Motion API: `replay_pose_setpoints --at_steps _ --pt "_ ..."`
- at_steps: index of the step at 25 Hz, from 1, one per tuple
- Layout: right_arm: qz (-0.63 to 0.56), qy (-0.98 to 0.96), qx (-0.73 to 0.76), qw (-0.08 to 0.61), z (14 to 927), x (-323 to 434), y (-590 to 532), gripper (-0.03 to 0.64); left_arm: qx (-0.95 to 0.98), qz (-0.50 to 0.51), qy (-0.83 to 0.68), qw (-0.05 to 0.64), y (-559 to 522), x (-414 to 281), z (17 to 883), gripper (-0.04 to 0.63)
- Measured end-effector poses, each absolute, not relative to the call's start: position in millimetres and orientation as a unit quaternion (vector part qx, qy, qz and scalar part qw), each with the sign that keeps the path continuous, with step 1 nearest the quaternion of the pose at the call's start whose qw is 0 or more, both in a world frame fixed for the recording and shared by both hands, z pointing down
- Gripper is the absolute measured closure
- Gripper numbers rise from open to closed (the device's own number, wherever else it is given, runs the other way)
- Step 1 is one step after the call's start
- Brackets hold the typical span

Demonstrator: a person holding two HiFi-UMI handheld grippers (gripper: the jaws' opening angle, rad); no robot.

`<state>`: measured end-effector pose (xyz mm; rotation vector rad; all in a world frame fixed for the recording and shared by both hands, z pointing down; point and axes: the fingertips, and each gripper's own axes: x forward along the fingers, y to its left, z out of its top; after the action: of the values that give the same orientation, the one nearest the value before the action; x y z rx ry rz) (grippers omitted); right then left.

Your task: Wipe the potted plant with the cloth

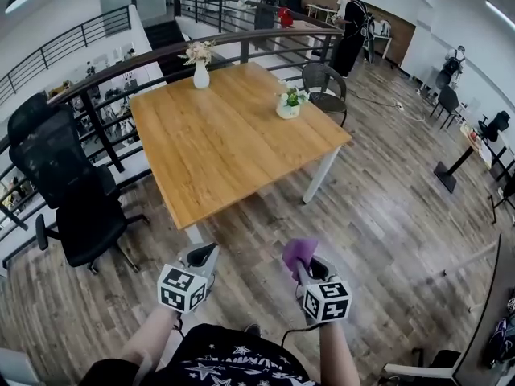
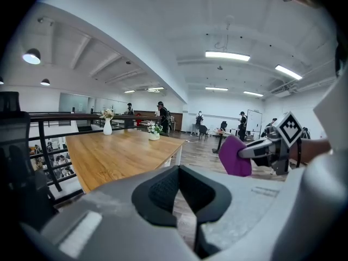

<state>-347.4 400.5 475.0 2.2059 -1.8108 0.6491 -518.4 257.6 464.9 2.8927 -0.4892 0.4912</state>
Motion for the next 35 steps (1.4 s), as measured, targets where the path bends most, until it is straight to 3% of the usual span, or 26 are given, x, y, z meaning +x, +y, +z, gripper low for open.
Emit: replay_pose_setpoints --at_steps 18,35 --pt "0.256 -0.616 0.741 0.083 502.0 -271.7 402.9 0.535 0.964 0.182 -0.176 0.085 252.7 -445.7 480.1 0.594" --pt "0.272 -0.569 0.771 0.089 509.0 -103.7 291.5 0.535 0.968 0.177 -0.142 0.107 113.9 -270.8 498.6 0.594"
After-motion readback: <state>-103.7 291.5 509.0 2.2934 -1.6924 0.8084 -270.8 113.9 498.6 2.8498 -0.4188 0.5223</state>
